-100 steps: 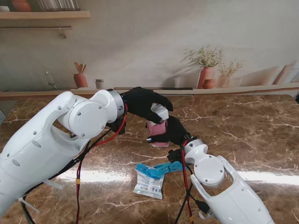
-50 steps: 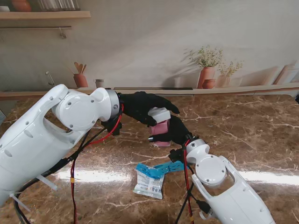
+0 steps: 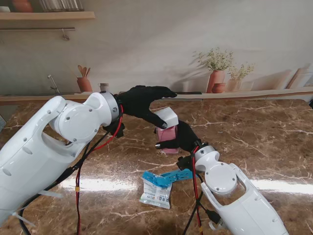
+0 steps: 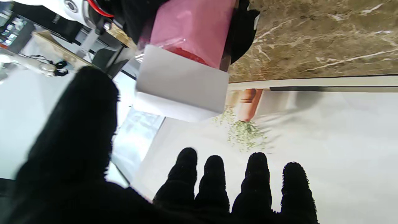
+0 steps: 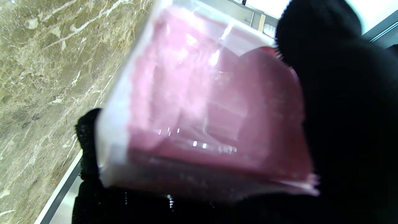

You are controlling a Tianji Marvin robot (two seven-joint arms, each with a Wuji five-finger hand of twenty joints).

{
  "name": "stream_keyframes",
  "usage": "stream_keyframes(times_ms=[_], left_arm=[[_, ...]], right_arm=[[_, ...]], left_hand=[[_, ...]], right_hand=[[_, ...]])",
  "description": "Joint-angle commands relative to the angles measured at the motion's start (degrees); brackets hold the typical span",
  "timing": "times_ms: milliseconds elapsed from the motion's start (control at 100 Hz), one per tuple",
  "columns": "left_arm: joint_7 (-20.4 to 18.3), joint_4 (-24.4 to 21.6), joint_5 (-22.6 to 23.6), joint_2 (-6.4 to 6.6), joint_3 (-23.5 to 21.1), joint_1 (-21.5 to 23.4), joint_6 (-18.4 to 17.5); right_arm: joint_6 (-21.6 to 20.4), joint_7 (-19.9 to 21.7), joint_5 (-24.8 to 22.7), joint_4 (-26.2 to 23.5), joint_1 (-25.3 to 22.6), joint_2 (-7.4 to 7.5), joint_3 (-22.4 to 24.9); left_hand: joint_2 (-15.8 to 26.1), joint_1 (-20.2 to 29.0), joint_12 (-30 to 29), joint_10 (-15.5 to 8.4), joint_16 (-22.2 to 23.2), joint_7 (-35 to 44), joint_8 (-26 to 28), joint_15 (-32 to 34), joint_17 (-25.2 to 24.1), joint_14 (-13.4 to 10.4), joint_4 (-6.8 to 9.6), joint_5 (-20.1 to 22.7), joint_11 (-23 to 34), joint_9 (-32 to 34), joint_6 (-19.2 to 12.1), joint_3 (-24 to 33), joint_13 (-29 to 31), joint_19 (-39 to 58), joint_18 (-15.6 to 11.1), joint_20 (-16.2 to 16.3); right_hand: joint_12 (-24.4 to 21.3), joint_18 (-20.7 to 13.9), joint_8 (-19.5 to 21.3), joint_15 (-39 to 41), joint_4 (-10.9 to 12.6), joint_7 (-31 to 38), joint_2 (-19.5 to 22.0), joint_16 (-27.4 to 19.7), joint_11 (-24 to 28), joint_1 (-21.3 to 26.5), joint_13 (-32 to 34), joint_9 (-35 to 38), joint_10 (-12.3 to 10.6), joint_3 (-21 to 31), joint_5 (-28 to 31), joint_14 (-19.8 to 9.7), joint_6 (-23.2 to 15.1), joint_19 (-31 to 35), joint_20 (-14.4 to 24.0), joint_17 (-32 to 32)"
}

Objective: Fill the seasoning bottle

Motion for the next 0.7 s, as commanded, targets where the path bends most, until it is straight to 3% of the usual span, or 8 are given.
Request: stream_keyframes(times_ms=[0,40,160,450,510,540,570,690], left_arm=[[-0.98,-1.04,0.21,-0.32,0.28,0.05,1.76],[-0.47,-1.28,1.26,-0.42,0.4,0.24,2.52],[-1.56,-1.8,2.37,-0.17,1.36,-0.35,5.52],[-4.01,-0.8,4.86,0.27,3.81,-2.5,5.53],[-4.26,-0.71,4.78,0.32,3.85,-2.62,5.26],[-4.36,-0.71,4.68,0.35,3.84,-2.64,5.2],[-4.57,-0.72,4.69,0.39,3.83,-2.69,5.06],[-5.6,-0.65,4.65,0.62,3.7,-2.93,4.07]], right_arm=[[0.32,0.81,0.3,-0.47,-0.06,-0.11,-0.05],[0.33,0.78,0.25,-0.48,-0.03,-0.12,-0.09],[0.35,0.76,0.12,-0.51,0.06,-0.12,-0.24],[0.26,0.67,0.13,-0.48,0.14,-0.16,-0.51],[0.25,0.64,0.11,-0.5,0.09,-0.16,-0.48],[0.24,0.64,0.1,-0.5,0.08,-0.15,-0.46],[0.23,0.63,0.1,-0.51,0.06,-0.15,-0.43],[0.22,0.58,0.09,-0.47,0.04,-0.16,-0.43]], left_hand=[[3.13,-2.64,2.79,3.55,4.27,0.81,1.72,2.42,-0.94,2.07,0.53,2.67,2.4,2.69,4.14,-7.7,3.0,1.85,-0.33,2.55],[5.34,-1.06,4.37,5.82,7.24,1.94,3.42,3.41,-0.98,2.91,1.32,5.74,3.59,5.82,5.77,-15.13,4.96,3.78,0.42,3.22],[7.34,-2.03,6.11,8.48,9.8,4.22,5.25,5.62,-0.78,3.82,1.5,9.87,5.5,10.2,6.91,-19.13,7.0,5.26,1.55,3.19],[9.41,1.82,7.71,7.8,10.98,7.83,9.33,5.32,-0.87,3.47,2.86,11.64,5.9,12.8,5.43,-17.51,8.37,5.32,1.19,1.7],[9.41,4.32,8.52,6.94,11.2,10.4,13.04,5.05,-0.99,3.03,3.13,10.62,6.09,12.47,4.31,-13.3,7.84,4.79,0.98,1.64],[7.09,0.83,9.06,6.41,11.39,11.89,15.96,4.89,-0.97,2.71,2.18,10.21,6.03,12.28,3.4,-1.06,7.5,3.99,0.67,2.24],[6.38,0.35,9.53,5.78,11.5,14.39,18.04,4.86,-1.05,2.37,1.89,9.35,6.46,11.78,2.3,4.44,7.14,3.8,0.49,2.51],[5.4,1.24,9.71,4.24,11.34,19.52,23.08,4.18,-1.37,1.98,1.33,6.34,5.92,10.22,-2.14,16.7,5.9,1.97,0.07,2.92]], right_hand=[[3.37,-7.18,-0.11,30.51,-1.87,11.05,26.67,5.76,8.29,17.04,7.73,5.63,-2.28,18.44,10.5,-13.98,-8.35,5.12,2.52,1.08],[3.38,-7.18,-0.08,30.51,-1.87,11.07,26.67,5.76,8.3,17.05,7.73,5.65,-2.24,18.46,10.59,-13.97,-8.39,5.12,2.52,1.08],[3.41,-7.17,-0.02,30.52,-1.9,10.98,26.73,5.75,8.32,17.03,7.73,5.68,-2.29,18.46,10.61,-13.98,-8.42,5.11,2.53,1.06],[3.38,-7.16,0.09,30.52,-1.92,10.83,26.74,5.75,8.29,17.02,7.73,5.68,-2.25,18.44,10.58,-13.98,-8.38,5.1,2.55,1.05],[3.38,-7.15,0.11,30.52,-1.92,10.82,26.75,5.75,8.27,17.03,7.73,5.65,-2.22,18.44,10.61,-13.98,-8.39,5.09,2.56,1.02],[3.38,-7.14,0.11,30.52,-1.91,10.79,26.75,5.75,8.27,17.04,7.73,5.64,-2.2,18.44,10.57,-13.98,-8.37,5.09,2.56,1.02],[3.39,-7.12,0.12,30.52,-1.92,10.78,26.76,5.75,8.29,17.01,7.73,5.68,-2.3,18.42,10.59,-13.98,-8.37,5.09,2.57,0.99],[3.39,-7.0,0.14,30.51,-1.91,10.7,26.83,5.75,8.27,17.06,7.73,5.65,-2.32,18.43,10.58,-13.99,-8.42,5.13,2.63,0.94]])
